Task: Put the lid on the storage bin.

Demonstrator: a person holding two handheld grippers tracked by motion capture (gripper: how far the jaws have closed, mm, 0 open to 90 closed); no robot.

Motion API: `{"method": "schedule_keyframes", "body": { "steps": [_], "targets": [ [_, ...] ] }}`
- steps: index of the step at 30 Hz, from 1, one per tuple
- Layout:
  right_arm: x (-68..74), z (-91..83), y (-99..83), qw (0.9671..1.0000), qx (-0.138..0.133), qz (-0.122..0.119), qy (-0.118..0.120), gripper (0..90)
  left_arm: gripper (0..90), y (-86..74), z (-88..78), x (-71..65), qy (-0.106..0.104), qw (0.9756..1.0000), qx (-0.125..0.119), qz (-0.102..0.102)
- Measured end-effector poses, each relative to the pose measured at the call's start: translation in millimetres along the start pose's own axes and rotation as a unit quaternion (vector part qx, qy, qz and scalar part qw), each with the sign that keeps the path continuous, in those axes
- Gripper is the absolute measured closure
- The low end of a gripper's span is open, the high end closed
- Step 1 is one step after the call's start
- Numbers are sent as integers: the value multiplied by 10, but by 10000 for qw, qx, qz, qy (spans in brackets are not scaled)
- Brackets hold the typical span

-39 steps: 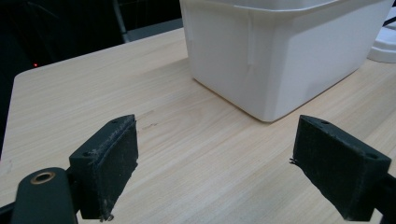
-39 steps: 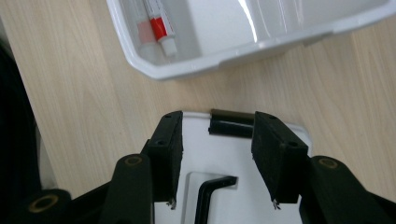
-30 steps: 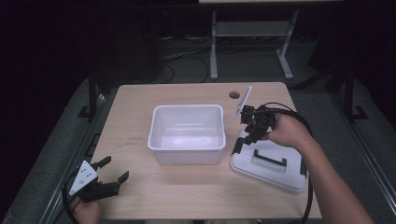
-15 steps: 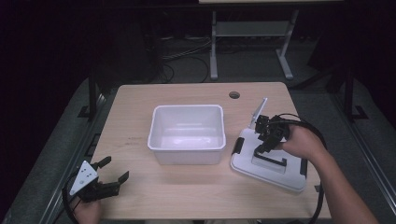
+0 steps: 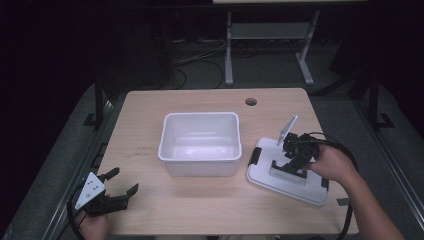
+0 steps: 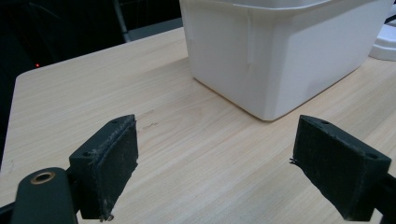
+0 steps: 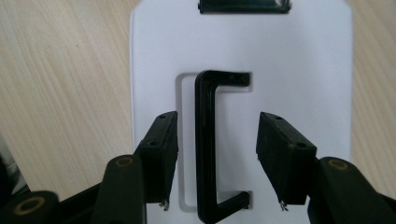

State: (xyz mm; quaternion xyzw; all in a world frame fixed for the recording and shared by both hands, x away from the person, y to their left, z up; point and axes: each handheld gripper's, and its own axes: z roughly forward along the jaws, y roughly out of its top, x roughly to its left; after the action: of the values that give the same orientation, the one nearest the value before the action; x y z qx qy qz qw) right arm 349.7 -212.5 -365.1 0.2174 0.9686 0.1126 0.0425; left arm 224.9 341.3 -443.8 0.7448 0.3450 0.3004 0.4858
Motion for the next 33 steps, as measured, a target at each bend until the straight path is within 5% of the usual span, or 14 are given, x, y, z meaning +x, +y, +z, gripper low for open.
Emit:
{"method": "schedule_keyframes", "body": {
  "steps": [13, 33],
  "targets": [
    [27, 195, -176, 10000, 54, 72, 28, 488, 135, 0, -1, -3, 5, 10000, -7, 2],
    [35, 363, -208, 9998, 198, -14, -67, 686, 135, -1, -3, 1, 3, 10000, -3, 3]
  ]
}}
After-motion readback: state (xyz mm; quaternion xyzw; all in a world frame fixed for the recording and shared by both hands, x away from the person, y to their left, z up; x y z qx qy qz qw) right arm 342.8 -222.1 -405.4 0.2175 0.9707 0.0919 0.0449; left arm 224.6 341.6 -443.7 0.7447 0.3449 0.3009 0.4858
